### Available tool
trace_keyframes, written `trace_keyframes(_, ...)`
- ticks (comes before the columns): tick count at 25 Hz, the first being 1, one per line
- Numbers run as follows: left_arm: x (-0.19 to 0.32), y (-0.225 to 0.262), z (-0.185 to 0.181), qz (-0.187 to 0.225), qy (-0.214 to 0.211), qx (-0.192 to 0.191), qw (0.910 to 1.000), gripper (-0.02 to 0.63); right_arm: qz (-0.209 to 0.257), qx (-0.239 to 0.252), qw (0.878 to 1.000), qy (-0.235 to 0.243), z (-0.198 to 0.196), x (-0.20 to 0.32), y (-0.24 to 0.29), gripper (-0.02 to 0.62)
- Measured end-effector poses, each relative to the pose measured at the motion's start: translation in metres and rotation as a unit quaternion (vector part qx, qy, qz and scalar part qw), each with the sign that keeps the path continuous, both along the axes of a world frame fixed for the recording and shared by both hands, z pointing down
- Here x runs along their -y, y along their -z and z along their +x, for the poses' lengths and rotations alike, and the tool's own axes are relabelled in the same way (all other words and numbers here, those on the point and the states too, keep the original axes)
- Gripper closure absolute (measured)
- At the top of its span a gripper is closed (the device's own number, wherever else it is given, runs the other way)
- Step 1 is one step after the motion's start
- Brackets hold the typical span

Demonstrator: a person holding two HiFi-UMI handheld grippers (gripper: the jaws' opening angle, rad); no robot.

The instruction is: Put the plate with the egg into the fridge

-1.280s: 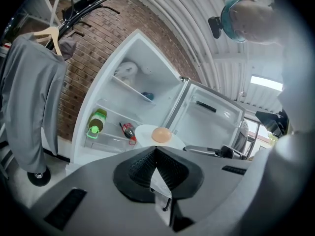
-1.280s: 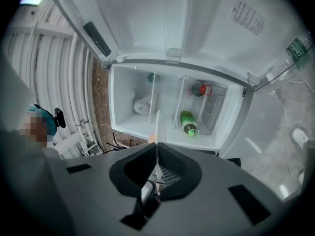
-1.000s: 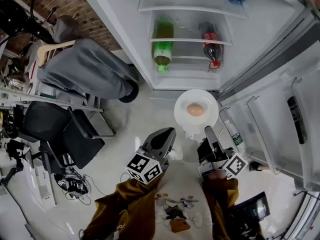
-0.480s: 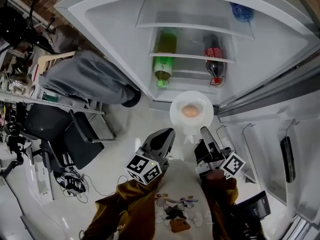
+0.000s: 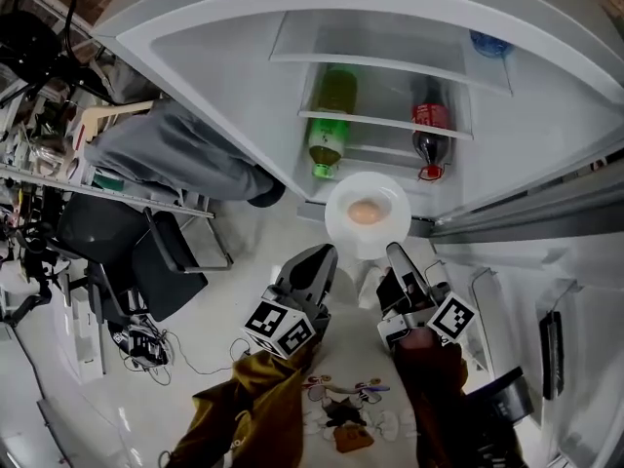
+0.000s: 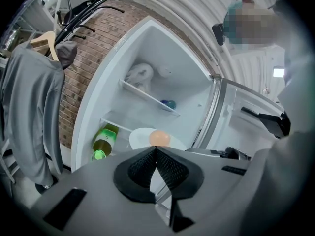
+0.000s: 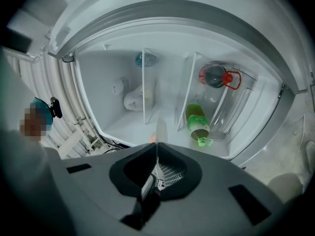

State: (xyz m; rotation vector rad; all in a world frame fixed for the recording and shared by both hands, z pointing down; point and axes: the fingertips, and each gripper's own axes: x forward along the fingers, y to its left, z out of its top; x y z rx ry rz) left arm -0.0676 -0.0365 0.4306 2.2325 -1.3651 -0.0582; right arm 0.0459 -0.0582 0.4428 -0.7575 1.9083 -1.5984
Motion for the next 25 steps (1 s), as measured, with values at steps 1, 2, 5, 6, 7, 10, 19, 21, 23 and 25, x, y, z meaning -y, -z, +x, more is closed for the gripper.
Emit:
trace_keyframes(1,0.001,0.0,0.001,0.001,-0.003,0.001,1.0,0.598,-0.001,0.0,1.0,0.0,-0.001,0.001,0.001,0.578)
trace_keyframes(2,0.003,0.0,0.001,0.002,-0.004,0.002,1.0,0.598,-0.001,-0.001,1.0,0.0,-0.002,0.002,0.001,0.578)
trace_keyframes(5,0.011,-0.001,-0.002,0.0,-0.01,0.001,0.9999,0.598,0.0,-0.004,1.0,-0.003,-0.006,0.006,-0.001,0.578)
trace_keyframes(6,0.014,-0.003,-0.003,0.0,-0.015,0.0,0.9999,0.598,0.002,-0.005,1.0,-0.006,-0.007,0.009,-0.002,0.578)
trace_keyframes(7,0.019,-0.004,-0.004,-0.001,-0.02,-0.001,0.9998,0.598,0.003,-0.006,1.0,-0.01,-0.008,0.012,-0.001,0.578)
trace_keyframes(10,0.028,-0.001,-0.005,-0.005,-0.037,0.001,0.9993,0.598,-0.001,-0.008,1.0,-0.028,-0.009,0.016,0.002,0.578)
trace_keyframes(19,0.048,0.0,0.0,0.002,-0.084,0.0,0.9965,0.598,-0.002,-0.015,0.997,-0.074,-0.004,0.037,-0.002,0.578)
trace_keyframes(21,0.05,0.001,0.0,0.006,-0.091,0.0,0.9959,0.598,0.0,-0.015,0.997,-0.079,-0.006,0.041,0.0,0.578)
trace_keyframes(23,0.052,0.001,0.001,0.009,-0.098,0.001,0.9951,0.598,0.001,-0.018,0.996,-0.083,-0.007,0.043,0.0,0.578)
trace_keyframes(25,0.055,0.001,0.003,0.01,-0.108,0.0,0.9941,0.598,0.002,-0.019,0.996,-0.086,-0.008,0.047,0.0,0.578)
